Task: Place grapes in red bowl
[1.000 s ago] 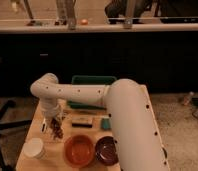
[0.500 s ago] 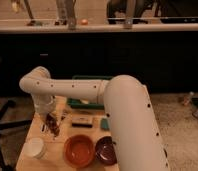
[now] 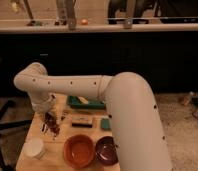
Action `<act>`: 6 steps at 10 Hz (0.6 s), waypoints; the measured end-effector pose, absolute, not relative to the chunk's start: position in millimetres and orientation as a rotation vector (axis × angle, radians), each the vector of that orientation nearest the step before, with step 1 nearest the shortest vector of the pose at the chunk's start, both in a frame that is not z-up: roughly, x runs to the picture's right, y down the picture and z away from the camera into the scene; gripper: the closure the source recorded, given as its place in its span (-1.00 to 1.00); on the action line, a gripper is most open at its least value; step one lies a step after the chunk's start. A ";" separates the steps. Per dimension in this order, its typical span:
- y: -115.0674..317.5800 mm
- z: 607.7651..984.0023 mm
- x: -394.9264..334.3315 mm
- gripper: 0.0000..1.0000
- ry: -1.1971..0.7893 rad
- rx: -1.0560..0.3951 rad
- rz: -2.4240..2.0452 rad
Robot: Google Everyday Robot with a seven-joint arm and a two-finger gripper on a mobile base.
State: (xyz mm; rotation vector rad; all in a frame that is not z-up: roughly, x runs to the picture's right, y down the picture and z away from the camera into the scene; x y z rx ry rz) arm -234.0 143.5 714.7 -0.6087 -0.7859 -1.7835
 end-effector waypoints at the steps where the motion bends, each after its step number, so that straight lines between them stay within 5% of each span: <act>1: 144.0 712.1 -227.0 1.00 -0.779 -0.615 -1.774; 6: 151.3 697.2 -177.8 1.00 -0.742 -0.653 -1.695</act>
